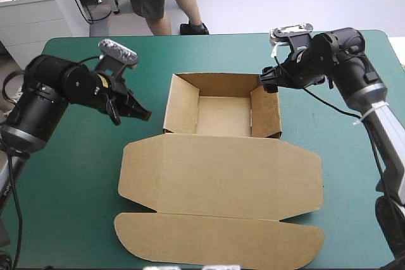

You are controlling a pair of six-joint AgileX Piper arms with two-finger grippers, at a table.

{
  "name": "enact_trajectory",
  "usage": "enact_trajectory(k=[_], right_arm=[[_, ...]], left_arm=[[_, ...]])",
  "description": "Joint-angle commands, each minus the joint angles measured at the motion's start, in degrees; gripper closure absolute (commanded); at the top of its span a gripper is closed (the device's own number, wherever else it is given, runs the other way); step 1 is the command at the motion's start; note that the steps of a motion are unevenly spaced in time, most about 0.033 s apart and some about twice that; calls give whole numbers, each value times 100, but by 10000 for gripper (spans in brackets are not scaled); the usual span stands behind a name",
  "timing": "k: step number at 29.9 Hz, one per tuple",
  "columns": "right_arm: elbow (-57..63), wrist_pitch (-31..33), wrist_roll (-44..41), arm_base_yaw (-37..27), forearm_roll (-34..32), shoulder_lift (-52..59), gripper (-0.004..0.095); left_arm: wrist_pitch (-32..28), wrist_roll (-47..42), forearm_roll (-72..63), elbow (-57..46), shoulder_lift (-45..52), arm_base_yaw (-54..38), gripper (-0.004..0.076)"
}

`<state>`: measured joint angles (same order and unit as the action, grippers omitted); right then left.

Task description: Fold the box

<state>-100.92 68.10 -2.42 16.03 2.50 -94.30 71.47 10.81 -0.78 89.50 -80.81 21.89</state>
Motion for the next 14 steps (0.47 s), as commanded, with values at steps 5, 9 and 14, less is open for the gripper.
enact_trajectory(k=[5,9,14], right_arm=[[33,-226,-73,-122,29,-520,135],[33,-213,-73,-158,72,-920,137],[33,-213,87,-158,295,-1244,177]], left_arm=[[149,-14,15,-1767,649,27,732],[-204,-86,-69,-2586,878,27,732],[-534,-215,-208,-3195,1137,27,732]])
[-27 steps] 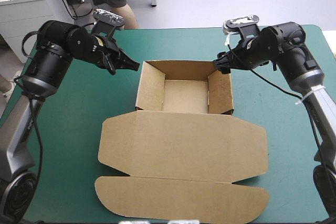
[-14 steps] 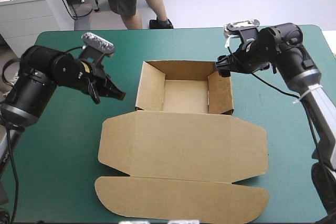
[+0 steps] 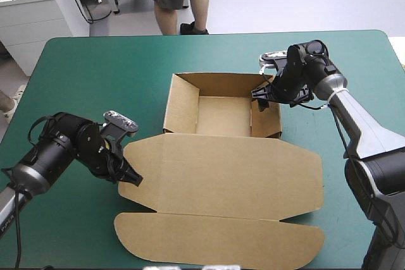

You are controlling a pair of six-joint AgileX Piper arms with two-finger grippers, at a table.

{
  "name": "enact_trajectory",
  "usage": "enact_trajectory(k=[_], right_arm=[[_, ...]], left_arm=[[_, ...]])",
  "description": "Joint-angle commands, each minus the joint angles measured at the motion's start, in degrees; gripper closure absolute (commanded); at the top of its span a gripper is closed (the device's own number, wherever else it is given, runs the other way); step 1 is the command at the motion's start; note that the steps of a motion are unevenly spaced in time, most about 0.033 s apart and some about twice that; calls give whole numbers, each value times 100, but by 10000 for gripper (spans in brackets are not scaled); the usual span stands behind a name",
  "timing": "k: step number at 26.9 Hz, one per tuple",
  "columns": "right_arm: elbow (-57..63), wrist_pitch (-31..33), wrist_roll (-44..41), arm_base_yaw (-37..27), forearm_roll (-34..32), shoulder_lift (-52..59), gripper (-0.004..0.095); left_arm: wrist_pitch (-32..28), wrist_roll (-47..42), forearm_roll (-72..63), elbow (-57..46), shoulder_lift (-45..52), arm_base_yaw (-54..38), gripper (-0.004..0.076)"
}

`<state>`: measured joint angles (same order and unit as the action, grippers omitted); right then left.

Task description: Fold the box

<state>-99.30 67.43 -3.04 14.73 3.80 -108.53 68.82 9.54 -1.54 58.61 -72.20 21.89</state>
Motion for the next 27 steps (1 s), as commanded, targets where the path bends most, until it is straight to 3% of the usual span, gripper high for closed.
enact_trajectory(k=[1,5,8,10,11,16,21,27], right_arm=[[-129,-157,154,-28,193,139,190],[-129,-199,154,-28,193,29,275],[-129,-268,154,-28,181,20,394],[-129,-266,154,-28,181,20,509],[-129,-266,154,-28,191,20,637],[-129,-266,192,-28,180,20,900],[-142,-432,390,-28,84,20,925],[-902,-527,594,-425,-624,40,927]], left_arm=[[-312,-88,-148,-198,309,27,732],[-342,-163,-136,-408,399,27,732],[-335,-163,-148,-407,403,27,732],[-394,-163,-148,-407,403,27,732],[-467,-163,-148,-407,403,27,732],[-555,-163,-148,-407,403,27,732],[-582,-163,-148,-407,403,27,732],[-562,-163,-148,-407,412,27,732]])
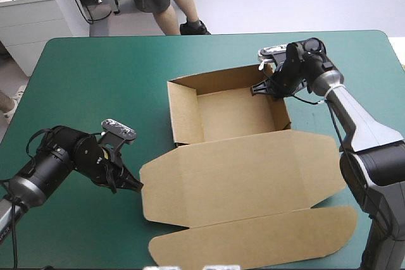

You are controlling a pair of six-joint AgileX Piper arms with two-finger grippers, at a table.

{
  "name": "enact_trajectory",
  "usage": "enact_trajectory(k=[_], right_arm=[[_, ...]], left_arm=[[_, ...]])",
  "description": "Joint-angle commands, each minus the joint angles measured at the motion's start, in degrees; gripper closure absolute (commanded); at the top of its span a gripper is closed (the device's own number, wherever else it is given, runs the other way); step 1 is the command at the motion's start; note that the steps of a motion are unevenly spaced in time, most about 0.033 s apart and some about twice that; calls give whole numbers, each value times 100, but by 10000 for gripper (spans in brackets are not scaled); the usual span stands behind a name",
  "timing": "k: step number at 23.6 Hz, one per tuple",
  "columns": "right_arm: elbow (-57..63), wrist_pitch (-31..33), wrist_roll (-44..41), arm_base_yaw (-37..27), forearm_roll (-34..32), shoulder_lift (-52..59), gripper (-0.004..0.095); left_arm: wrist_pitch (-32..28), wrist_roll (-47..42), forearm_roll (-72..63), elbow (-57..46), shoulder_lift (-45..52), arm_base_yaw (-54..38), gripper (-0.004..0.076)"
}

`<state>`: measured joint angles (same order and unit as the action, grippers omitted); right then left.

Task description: Fold the box

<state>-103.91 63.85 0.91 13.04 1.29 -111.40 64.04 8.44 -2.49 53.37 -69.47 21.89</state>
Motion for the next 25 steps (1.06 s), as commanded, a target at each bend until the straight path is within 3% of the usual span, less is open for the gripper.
enact_trajectory(k=[1,8,12,21,25], right_arm=[[-723,-170,323,-501,-511,327,927],[-1244,-329,414,-2399,-652,316,927],[-1244,-462,414,-3109,-558,205,927],[-1253,-453,811,-3363,-594,-195,897],[-1253,-544,812,-3363,-573,-277,725]], left_arm=[[-94,-53,-52,117,140,27,732],[-115,-96,-52,117,140,27,732],[-155,-45,-42,117,140,27,732],[-155,-45,-34,117,140,27,732],[-155,-45,-34,117,140,27,732]])
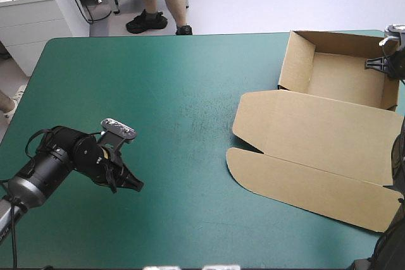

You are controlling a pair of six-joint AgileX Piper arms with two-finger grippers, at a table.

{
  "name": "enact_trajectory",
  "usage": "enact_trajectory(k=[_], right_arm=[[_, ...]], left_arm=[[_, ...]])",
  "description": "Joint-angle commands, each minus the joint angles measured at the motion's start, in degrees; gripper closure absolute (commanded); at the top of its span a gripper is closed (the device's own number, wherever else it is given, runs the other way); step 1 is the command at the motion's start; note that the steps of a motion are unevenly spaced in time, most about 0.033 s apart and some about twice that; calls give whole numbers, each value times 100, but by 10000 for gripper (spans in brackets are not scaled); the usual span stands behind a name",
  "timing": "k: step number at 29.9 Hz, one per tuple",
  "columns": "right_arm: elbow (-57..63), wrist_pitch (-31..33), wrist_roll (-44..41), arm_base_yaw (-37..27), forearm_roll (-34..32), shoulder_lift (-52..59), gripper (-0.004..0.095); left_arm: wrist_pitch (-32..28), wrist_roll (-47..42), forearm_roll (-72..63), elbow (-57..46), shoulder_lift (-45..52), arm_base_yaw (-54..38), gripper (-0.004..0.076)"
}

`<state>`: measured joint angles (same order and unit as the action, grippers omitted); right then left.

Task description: Fold the box

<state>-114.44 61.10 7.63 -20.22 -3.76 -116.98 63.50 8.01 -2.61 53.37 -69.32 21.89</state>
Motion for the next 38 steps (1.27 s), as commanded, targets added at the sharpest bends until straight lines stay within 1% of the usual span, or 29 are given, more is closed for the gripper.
enact_trajectory(k=[1,2,4,6,7,8,9,13,15,17,21,27,31,34,36,38], right_arm=[[-200,-312,141,-37,-68,281,627],[-200,-336,141,-37,-50,281,553],[-200,-335,141,-37,-50,294,355],[-200,-335,141,-37,-50,307,217],[-200,-325,141,-37,-75,332,172],[-200,-311,141,-37,-99,345,151],[-200,-265,141,-37,-109,368,153],[-225,-46,141,-37,-109,491,202],[-225,64,141,-37,-90,570,251],[-225,192,141,-37,-49,678,327],[-257,406,141,-37,235,917,533],[-272,692,241,-26,729,1379,911],[-261,1058,622,-16,1453,1636,920],[-141,1058,735,32,1950,1856,920],[-19,1058,855,150,2130,2032,920],[161,1058,856,356,2141,2208,919]], left_arm=[[-100,-3,-22,117,125,27,732],[-100,-14,-22,117,125,27,732],[-100,-14,-22,117,125,27,732],[-100,-14,-22,117,125,27,732],[-100,-14,-22,117,125,27,732],[-100,-14,-22,117,125,27,732],[-100,-14,-22,117,125,27,732],[-100,-14,-22,117,125,27,732],[-100,-14,-22,117,125,27,732],[-100,-14,-22,117,125,27,732],[-100,-14,-22,117,125,27,732],[-151,-14,-34,117,125,27,732],[-279,-14,-44,117,125,27,732],[-294,-14,13,140,125,27,732],[-309,-14,53,140,127,27,732],[-317,-14,76,140,165,27,732]])
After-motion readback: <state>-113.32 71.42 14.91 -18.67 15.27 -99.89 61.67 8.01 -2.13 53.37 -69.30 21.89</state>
